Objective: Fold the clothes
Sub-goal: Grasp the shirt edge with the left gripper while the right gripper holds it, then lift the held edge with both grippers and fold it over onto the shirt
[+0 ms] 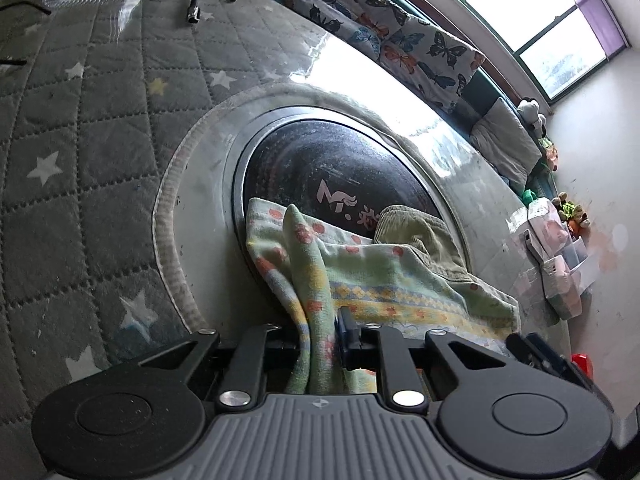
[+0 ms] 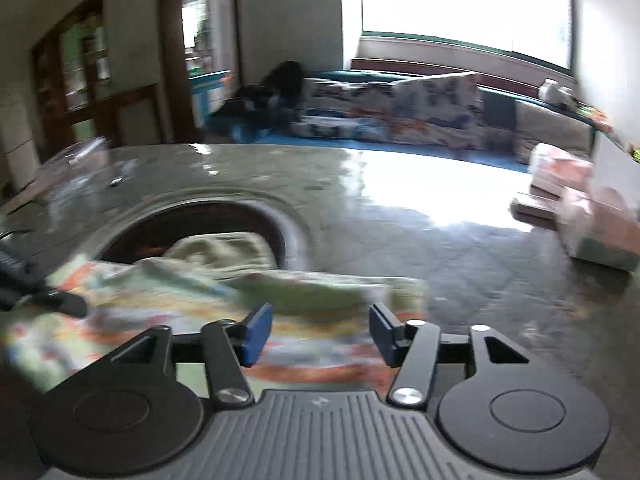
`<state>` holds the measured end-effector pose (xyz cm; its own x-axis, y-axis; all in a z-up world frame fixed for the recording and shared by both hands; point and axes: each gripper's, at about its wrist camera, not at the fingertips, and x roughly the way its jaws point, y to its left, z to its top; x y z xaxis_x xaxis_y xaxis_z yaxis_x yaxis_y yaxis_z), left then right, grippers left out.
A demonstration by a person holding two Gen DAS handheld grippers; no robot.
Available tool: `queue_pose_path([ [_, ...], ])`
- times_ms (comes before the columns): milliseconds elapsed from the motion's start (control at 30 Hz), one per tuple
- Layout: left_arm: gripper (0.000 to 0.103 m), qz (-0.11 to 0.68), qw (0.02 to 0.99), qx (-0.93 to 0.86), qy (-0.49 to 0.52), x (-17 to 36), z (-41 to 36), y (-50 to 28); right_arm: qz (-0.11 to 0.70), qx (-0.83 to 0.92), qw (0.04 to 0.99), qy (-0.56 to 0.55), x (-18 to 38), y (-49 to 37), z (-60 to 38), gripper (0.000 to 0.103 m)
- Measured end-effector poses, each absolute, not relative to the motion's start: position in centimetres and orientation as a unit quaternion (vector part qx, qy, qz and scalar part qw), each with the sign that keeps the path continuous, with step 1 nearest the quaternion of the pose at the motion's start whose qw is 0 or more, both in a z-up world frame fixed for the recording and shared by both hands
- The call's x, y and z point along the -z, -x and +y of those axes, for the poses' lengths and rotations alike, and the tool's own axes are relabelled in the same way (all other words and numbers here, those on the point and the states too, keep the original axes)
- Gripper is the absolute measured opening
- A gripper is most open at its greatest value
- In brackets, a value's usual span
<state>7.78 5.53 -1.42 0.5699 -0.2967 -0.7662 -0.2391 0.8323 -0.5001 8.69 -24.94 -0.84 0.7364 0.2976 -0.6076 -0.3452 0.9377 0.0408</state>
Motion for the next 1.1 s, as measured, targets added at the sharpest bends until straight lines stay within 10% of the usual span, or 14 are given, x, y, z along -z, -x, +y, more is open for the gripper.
queue_pose_path([
  [433, 0.018, 0.463, 0.844, 0.01, 0.27, 1.2, 5.0, -8.0, 0.349, -0.119, 0.929, -0.011, 3.6, -11.9, -28.3, 0.063],
  [700, 0.018, 0.457, 0.856, 0.003, 0.239, 0.9, 4.4, -7.9, 0.35, -0.129, 0.927, -0.049, 3.2, -10.6, -28.0, 0.014],
  [1100, 0.012, 0.418, 0.888, 0.05, 0.183, -2.5, 2.2, -8.1, 0.301, -0.121, 0.943, -0.077, 0.0, -6.6, -29.2, 0.008],
])
